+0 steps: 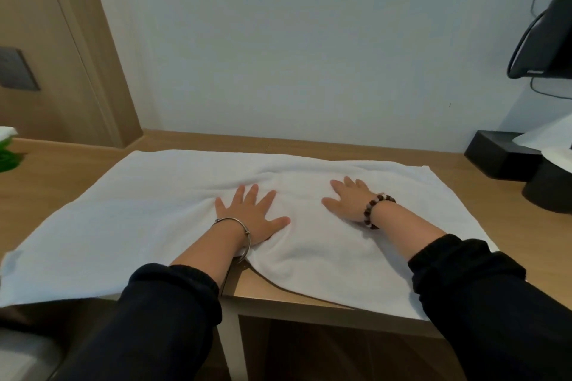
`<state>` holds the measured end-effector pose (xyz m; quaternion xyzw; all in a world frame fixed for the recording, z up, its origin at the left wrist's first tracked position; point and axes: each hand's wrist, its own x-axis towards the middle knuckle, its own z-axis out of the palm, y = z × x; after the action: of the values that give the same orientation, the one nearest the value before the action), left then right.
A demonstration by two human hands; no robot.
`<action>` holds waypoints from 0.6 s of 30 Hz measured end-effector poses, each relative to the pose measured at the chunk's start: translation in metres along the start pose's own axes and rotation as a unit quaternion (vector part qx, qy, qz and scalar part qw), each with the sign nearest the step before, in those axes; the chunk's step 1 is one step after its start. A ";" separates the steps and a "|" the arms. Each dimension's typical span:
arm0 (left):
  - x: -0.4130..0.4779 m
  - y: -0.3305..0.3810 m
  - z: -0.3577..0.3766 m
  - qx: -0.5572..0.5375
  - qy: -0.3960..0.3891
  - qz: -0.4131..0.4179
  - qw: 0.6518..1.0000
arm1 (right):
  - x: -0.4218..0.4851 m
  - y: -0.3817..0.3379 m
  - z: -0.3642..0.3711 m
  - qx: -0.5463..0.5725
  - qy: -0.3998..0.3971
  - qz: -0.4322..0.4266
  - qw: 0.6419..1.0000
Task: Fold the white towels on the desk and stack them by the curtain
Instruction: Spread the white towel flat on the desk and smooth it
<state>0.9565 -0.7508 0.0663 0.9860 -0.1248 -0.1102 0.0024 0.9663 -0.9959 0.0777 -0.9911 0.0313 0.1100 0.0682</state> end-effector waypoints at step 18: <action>-0.011 0.011 -0.018 -0.011 0.041 -0.013 0.999 | 0.000 -0.009 0.005 -0.059 0.001 -0.008 0.998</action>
<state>0.9474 -0.7593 0.0861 0.9912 -0.1101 -0.0715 0.0171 0.9662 -0.9866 0.0737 -0.9937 0.0167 0.1103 0.0104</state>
